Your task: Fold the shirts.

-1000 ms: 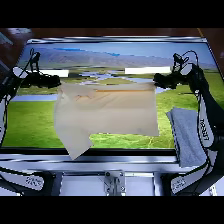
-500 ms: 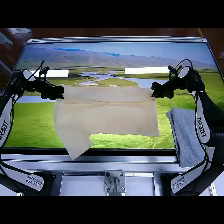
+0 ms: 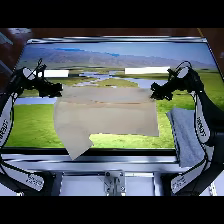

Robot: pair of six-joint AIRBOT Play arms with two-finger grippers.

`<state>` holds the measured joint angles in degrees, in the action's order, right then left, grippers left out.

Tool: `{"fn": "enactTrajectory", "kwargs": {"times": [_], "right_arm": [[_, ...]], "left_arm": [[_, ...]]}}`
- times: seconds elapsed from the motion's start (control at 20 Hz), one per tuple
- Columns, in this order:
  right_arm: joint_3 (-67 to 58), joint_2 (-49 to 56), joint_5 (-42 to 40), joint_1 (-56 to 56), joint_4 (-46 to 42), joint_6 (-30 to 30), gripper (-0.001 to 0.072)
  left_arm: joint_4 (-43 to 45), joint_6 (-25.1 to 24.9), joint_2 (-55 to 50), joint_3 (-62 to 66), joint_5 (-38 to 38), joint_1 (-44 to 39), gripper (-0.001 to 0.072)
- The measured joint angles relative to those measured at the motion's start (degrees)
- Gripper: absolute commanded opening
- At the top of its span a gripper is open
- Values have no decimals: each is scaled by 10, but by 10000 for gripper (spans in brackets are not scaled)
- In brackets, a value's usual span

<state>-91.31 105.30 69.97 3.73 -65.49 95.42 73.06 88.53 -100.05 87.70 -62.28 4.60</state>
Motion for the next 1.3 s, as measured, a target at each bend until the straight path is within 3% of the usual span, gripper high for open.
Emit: {"fn": "enactTrajectory", "kwargs": {"times": [0.55,0.6,0.65,0.7,0.9,1.1,1.15,1.2,1.3], "right_arm": [[0,31,14,0,-44,14,83],[0,32,15,0,-45,14,86],[0,33,15,0,-45,14,267],[0,33,15,0,-45,14,520],[0,26,16,6,-12,-14,540],[-1,-20,68,34,-21,-52,558],[-1,-34,93,44,-44,-59,596],[-1,-48,125,55,-78,-68,596],[4,-70,195,79,-141,-90,596]], "left_arm": [[21,18,-21,4,-61,-3,50],[28,23,-22,4,-66,-3,114],[33,26,-22,4,-69,-3,294],[40,29,-23,4,-70,-3,446],[46,30,-21,12,-94,-1,471],[49,-5,8,27,-152,24,472],[49,-14,18,28,-174,36,512],[50,-23,30,27,-199,51,599],[47,-37,58,6,-244,83,614]]}}
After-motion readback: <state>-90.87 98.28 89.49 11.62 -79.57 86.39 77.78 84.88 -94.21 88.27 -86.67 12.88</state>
